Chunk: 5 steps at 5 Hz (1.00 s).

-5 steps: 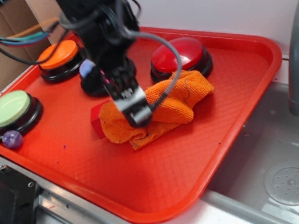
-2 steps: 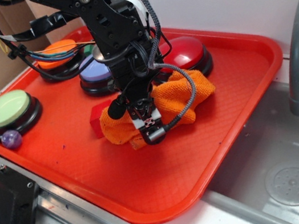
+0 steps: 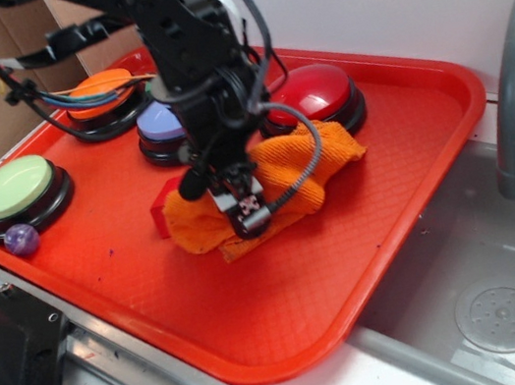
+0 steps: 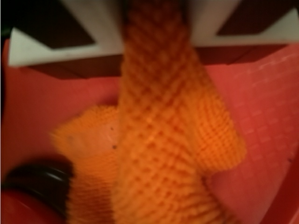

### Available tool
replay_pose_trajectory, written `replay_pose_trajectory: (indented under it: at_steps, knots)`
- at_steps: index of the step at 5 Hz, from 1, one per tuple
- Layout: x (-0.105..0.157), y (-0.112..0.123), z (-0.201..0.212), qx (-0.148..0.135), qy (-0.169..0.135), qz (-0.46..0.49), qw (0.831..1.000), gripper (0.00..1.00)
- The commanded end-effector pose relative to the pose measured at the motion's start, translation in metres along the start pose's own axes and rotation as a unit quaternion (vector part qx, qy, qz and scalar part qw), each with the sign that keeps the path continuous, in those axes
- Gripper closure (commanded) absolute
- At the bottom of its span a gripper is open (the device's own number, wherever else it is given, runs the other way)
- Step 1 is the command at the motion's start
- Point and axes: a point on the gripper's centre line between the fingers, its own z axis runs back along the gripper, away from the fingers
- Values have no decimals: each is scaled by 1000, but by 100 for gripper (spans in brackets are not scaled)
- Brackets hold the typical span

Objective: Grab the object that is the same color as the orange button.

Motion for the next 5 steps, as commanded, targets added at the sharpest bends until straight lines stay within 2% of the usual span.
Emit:
replay_pose_trajectory:
  at_steps: [1,3,4,5]
  knots:
    - [-10,19,83,15,-28,99,995,100]
    - [-58,43,111,46,-2,206,978,100]
    - [-74,53,113,66,15,231,971,100]
    - [-81,60,111,73,17,245,967,100]
